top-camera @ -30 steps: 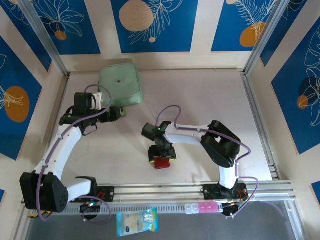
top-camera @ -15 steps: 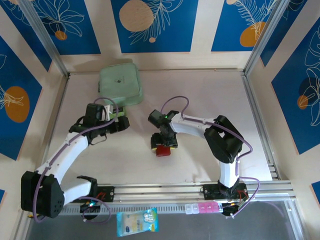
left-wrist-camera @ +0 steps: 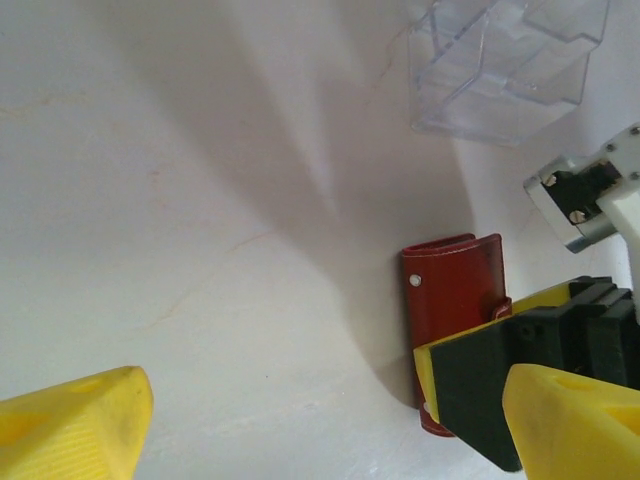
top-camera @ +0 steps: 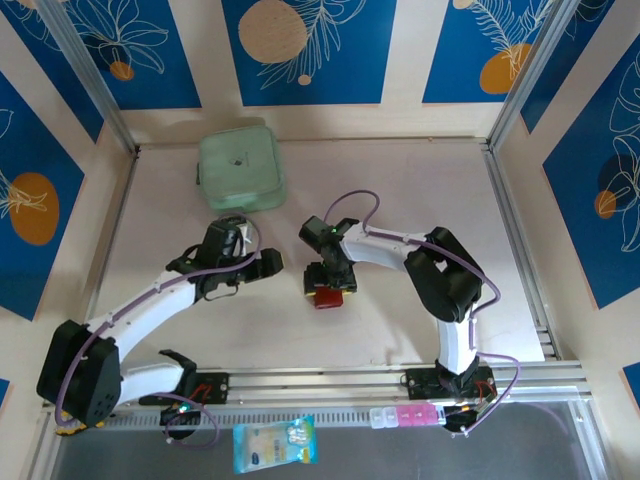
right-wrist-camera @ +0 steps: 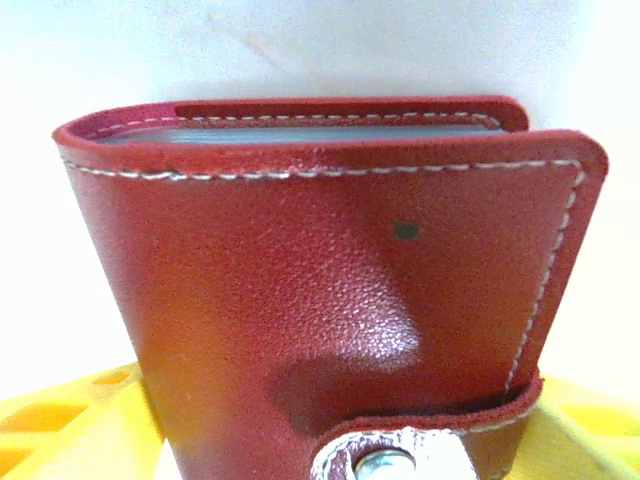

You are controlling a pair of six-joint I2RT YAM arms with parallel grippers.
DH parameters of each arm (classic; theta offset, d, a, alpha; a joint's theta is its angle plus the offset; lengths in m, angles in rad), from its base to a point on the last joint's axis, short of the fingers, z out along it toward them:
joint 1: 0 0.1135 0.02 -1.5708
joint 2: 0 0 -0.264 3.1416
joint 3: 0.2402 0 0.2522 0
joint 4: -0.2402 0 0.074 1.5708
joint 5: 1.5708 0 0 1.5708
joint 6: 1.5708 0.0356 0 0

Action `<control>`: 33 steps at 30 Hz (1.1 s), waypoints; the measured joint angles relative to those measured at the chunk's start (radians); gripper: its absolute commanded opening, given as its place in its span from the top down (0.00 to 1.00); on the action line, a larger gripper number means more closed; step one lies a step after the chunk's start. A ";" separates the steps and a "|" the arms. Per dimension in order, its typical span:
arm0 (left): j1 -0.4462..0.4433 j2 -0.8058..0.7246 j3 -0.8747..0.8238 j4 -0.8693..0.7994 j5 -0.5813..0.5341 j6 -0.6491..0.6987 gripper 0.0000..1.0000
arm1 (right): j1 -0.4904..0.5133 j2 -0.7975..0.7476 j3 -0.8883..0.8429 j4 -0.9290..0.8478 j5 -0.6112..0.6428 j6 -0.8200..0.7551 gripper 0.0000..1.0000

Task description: Take the credit cards out of the card holder

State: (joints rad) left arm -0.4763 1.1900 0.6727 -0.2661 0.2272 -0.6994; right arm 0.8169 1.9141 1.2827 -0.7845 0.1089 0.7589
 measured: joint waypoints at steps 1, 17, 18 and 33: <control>-0.005 0.004 0.000 0.004 0.000 -0.003 0.11 | 0.006 -0.005 -0.006 -0.003 0.000 0.002 0.22; -0.038 0.045 -0.001 0.055 -0.004 -0.037 0.14 | 0.027 -0.012 -0.018 -0.011 -0.001 0.031 0.22; -0.039 0.045 -0.001 0.058 -0.004 -0.037 0.14 | 0.025 -0.012 -0.018 -0.012 -0.001 0.031 0.22; -0.048 0.051 -0.016 0.075 -0.012 -0.071 0.19 | 0.009 0.007 0.007 -0.015 -0.001 0.026 0.15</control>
State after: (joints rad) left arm -0.5240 1.2415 0.6567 -0.1909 0.2153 -0.7708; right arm 0.8261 1.9209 1.2900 -0.7998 0.1078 0.7853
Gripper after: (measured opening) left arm 0.810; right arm 0.825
